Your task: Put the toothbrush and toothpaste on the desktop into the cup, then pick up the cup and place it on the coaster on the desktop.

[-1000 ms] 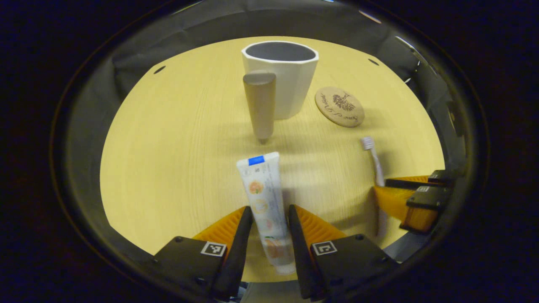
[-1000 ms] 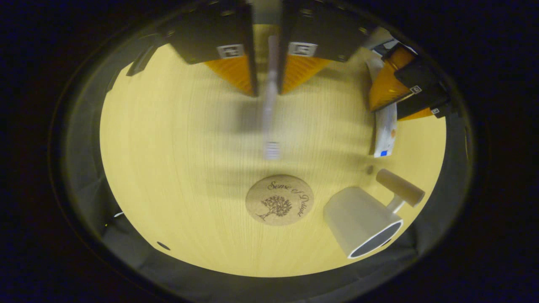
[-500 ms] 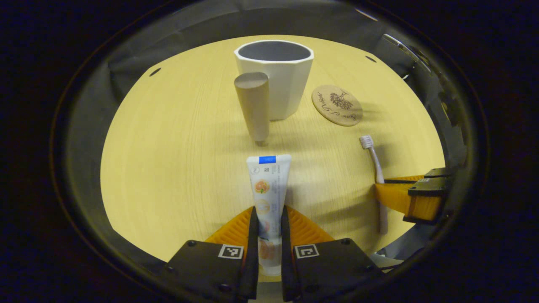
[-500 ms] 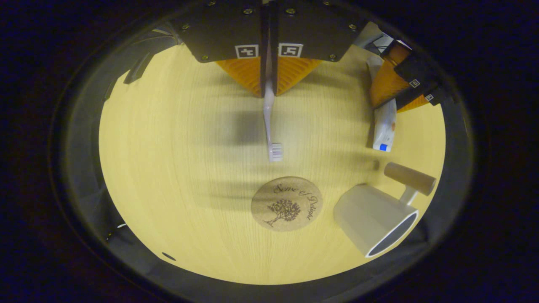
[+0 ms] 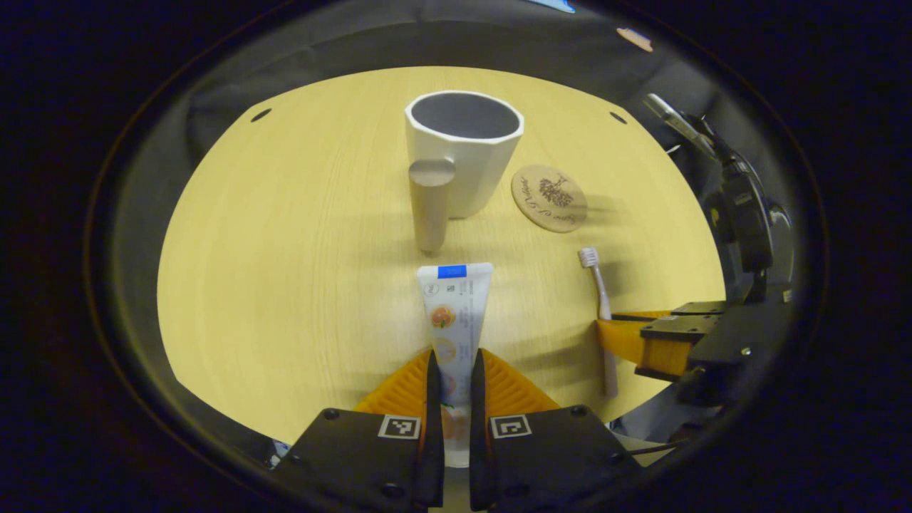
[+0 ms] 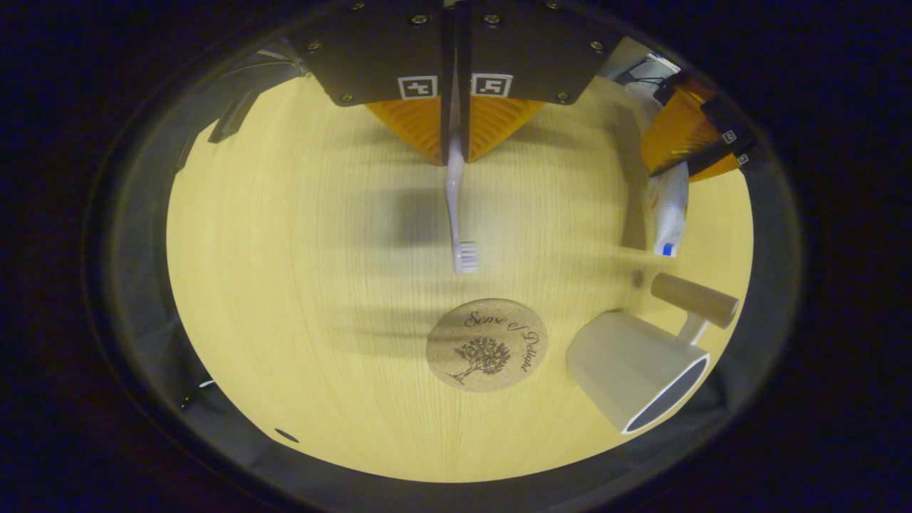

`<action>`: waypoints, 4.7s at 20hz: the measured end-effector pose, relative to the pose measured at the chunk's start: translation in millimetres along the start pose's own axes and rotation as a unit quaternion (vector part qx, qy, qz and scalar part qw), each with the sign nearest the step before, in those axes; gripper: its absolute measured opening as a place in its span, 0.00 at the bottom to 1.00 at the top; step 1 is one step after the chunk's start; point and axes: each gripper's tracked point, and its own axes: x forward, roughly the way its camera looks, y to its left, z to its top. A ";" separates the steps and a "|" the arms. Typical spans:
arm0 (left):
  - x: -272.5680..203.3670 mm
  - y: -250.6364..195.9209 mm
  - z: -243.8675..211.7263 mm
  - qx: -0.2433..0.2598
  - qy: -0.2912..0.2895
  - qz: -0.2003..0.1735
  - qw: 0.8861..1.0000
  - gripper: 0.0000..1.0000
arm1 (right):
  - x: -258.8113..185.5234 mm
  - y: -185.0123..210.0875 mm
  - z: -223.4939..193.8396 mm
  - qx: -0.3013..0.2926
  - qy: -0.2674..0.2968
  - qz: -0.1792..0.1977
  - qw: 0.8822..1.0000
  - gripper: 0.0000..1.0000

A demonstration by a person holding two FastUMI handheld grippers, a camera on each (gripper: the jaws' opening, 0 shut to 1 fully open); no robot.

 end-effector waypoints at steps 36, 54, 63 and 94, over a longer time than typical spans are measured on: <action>-49.9 -18.9 284.1 0.042 -0.246 -0.086 0.964 0.21 | 0.0 -1.2 -0.4 0.042 -0.028 0.034 0.998 0.03; -16.0 -10.0 265.8 0.083 -0.289 -0.070 0.951 0.47 | -35.8 -9.0 32.4 0.106 -0.089 0.072 0.988 0.02; -50.3 -18.0 268.4 0.115 -0.327 -0.064 0.936 0.65 | -60.7 -16.7 65.9 0.131 -0.129 0.079 0.980 0.02; -145.5 194.9 187.2 -0.045 -0.340 0.059 0.937 0.70 | -156.3 89.9 308.3 0.023 -0.300 0.148 0.942 0.02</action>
